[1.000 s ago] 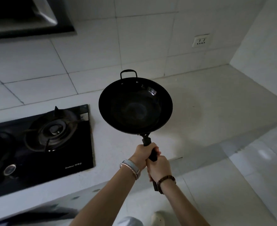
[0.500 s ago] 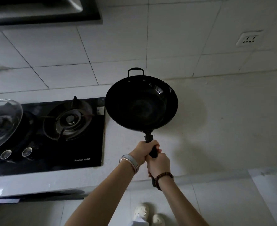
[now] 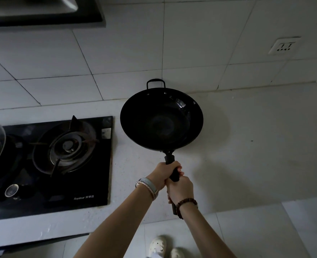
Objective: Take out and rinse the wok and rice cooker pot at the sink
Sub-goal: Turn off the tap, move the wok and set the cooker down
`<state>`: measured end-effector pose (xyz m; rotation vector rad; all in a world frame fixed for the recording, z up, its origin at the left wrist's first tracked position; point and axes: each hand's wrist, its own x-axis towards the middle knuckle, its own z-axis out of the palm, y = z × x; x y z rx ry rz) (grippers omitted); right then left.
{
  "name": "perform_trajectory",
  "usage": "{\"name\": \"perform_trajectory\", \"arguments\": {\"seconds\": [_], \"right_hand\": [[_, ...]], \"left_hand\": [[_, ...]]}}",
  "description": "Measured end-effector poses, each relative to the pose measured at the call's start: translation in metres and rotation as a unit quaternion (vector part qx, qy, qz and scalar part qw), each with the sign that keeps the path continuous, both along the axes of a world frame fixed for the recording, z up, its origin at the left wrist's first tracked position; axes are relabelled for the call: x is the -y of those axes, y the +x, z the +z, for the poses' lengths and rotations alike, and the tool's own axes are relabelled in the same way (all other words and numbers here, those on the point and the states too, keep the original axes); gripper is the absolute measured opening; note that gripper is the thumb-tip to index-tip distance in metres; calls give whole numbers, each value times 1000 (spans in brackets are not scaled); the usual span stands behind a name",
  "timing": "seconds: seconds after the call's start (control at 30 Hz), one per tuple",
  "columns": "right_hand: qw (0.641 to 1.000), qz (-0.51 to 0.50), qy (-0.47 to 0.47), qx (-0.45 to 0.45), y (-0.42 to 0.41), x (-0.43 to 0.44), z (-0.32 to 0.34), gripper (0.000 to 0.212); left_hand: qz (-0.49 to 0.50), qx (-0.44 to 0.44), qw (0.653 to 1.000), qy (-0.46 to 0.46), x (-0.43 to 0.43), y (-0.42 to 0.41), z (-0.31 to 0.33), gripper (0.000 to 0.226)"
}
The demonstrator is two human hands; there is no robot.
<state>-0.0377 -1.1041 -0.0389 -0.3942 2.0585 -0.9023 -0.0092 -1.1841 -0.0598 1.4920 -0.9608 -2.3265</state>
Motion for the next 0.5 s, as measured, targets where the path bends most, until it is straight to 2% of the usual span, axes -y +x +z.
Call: {"name": "perform_trajectory", "arguments": {"seconds": [0.5], "right_hand": [[1000, 1, -2, 10, -6, -4, -12, 19]], "left_hand": [[4, -26, 999, 30, -4, -3, -12, 14]]}}
